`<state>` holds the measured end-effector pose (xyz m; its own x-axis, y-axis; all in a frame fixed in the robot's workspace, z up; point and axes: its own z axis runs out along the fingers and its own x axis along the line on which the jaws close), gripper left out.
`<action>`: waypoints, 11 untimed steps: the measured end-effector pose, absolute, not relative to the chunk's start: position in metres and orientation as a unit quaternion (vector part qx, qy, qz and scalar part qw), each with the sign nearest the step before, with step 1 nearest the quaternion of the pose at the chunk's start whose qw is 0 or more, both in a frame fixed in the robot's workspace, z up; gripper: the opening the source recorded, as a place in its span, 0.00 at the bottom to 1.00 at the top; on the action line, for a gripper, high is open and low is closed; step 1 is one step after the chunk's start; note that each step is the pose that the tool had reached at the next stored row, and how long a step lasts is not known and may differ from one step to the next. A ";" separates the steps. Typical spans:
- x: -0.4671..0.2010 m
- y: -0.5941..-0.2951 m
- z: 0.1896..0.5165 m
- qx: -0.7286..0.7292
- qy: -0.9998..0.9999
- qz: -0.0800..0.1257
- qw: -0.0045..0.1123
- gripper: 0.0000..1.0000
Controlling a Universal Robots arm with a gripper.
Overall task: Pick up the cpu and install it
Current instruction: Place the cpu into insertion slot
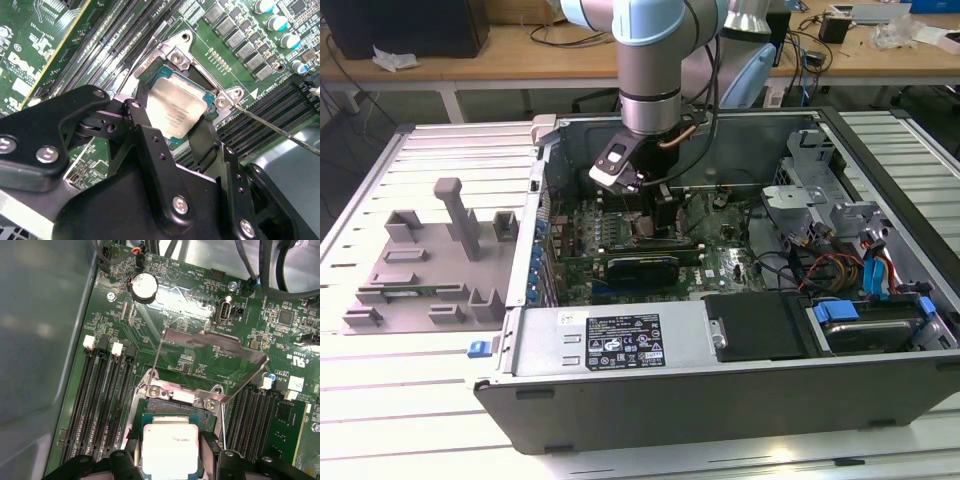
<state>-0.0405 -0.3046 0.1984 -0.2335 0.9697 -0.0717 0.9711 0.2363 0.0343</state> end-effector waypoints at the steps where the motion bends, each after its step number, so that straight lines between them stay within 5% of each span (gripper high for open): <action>1: -0.041 -0.305 0.198 0.618 0.785 -0.009 0.039 0.59; 11: -0.041 -0.305 0.199 0.620 0.784 -0.009 0.039 0.58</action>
<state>-0.0406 -0.3047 0.1987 -0.2281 0.9710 -0.0713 0.9724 0.2309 0.0341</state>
